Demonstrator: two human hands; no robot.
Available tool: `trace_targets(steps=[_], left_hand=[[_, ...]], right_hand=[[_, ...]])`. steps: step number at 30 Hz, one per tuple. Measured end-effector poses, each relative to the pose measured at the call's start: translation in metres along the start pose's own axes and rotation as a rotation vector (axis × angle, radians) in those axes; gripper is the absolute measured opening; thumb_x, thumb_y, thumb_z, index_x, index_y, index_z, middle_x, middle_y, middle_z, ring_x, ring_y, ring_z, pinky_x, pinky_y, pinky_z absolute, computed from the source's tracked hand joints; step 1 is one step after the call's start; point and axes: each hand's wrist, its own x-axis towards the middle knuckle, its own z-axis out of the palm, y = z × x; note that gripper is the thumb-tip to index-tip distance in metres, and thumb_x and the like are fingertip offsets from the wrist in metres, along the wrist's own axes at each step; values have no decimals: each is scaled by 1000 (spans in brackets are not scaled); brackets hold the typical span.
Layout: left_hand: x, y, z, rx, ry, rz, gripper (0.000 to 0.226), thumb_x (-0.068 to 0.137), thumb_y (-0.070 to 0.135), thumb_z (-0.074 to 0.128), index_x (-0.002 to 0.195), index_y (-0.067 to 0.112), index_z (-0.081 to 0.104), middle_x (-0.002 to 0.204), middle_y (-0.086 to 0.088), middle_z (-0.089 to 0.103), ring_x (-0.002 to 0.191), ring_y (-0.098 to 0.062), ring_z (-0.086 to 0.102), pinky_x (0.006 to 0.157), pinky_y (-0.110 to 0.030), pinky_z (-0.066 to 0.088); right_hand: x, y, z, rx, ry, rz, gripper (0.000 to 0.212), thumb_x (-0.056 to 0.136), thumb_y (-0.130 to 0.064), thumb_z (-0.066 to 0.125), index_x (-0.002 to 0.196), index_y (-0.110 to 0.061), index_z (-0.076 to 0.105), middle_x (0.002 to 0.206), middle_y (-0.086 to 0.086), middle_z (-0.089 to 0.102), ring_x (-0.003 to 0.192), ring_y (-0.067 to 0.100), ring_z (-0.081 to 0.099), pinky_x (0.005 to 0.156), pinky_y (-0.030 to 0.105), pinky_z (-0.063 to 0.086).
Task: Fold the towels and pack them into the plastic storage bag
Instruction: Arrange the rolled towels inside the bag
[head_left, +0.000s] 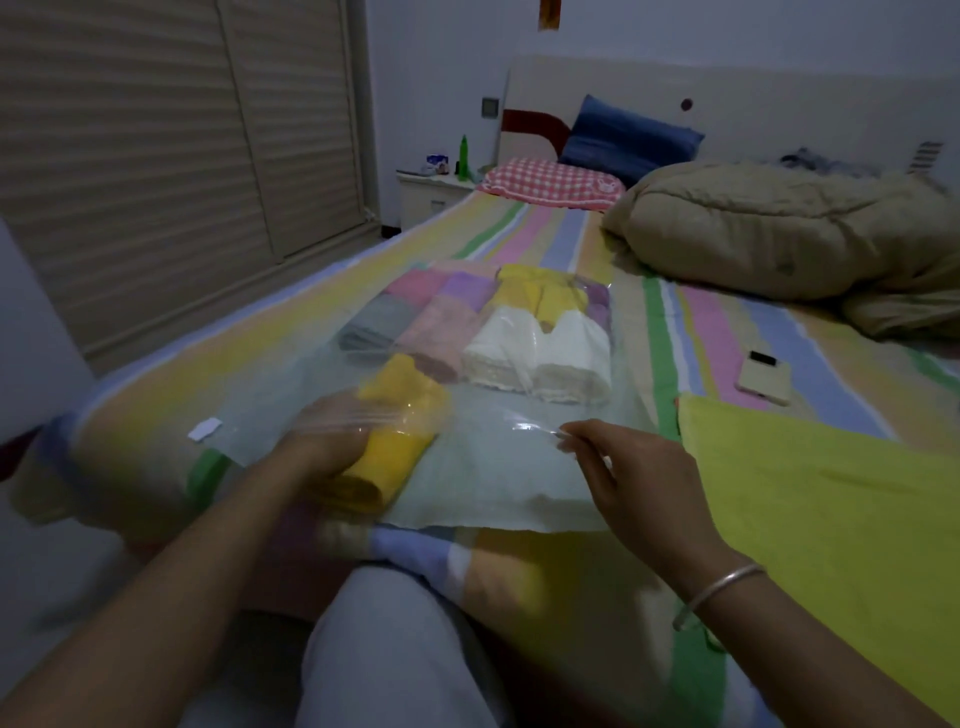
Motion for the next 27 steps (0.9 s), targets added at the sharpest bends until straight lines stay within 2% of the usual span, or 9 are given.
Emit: trace_targets(steps=[3, 7, 10, 15, 18, 21, 22, 24, 27], left_hand=[[27, -7, -9, 295, 272, 64, 30, 99, 26, 46, 119, 5, 52, 120, -20, 55, 112, -34, 53, 97, -39, 42], [37, -6, 5, 590, 569, 307, 32, 95, 30, 44, 120, 14, 55, 125, -15, 53, 110, -33, 50, 97, -41, 41], [16, 3, 44, 811, 596, 343, 40, 90, 46, 41, 117, 21, 57, 130, -10, 53, 113, -31, 50, 96, -39, 39], [30, -18, 58, 1028, 460, 235, 61, 97, 32, 34, 151, 20, 9, 157, -11, 12, 143, -31, 17, 115, -47, 17], [48, -31, 33, 1005, 361, 182, 53, 101, 30, 33, 151, 23, 16, 159, -9, 16, 144, -26, 20, 112, -37, 26], [37, -24, 9, 1056, 117, 75, 79, 87, 61, 51, 136, 0, 46, 141, -22, 44, 130, -35, 42, 79, -26, 44], [37, -14, 3, 1032, 107, 73, 87, 82, 69, 49, 135, 0, 46, 139, -21, 46, 129, -36, 42, 89, -31, 45], [55, -20, 3, 974, 250, 67, 55, 99, 46, 33, 146, 18, 29, 146, -14, 35, 134, -31, 34, 107, -43, 33], [86, -14, 9, 589, 470, 101, 49, 102, 28, 24, 150, 31, 15, 151, -10, 27, 137, -29, 29, 111, -48, 26]], right_hand=[[-2, 0, 2, 15, -15, 9, 22, 90, -35, 49, 96, -28, 69, 80, -12, 72, 64, 12, 66, 54, 28, 51], [-2, -4, 3, -6, -23, 16, 13, 84, -27, 58, 90, -28, 70, 75, -14, 70, 58, 8, 62, 51, 20, 40], [-1, -8, 7, 13, -71, 19, 17, 82, -30, 57, 95, -32, 68, 77, -17, 68, 65, 4, 62, 53, 18, 39], [-3, -9, 18, -55, -158, -73, 29, 83, -24, 56, 106, -35, 69, 83, -17, 66, 76, 12, 58, 46, 32, 47], [-6, -5, 18, -49, -190, -76, 30, 84, -25, 55, 108, -36, 70, 80, -18, 67, 73, 13, 58, 45, 32, 46], [-8, -4, 18, -44, -235, -86, 31, 84, -27, 53, 109, -37, 69, 83, -20, 67, 73, 12, 58, 45, 31, 45], [-8, -5, 18, -52, -248, -91, 32, 84, -27, 54, 110, -37, 69, 84, -20, 67, 73, 11, 57, 45, 30, 45], [-9, -8, 20, -66, -256, -97, 32, 83, -27, 55, 110, -37, 69, 85, -20, 67, 72, 11, 57, 43, 27, 42], [-10, -10, 18, -68, -238, -98, 32, 83, -27, 56, 110, -37, 69, 87, -21, 68, 71, 10, 56, 43, 25, 39]])
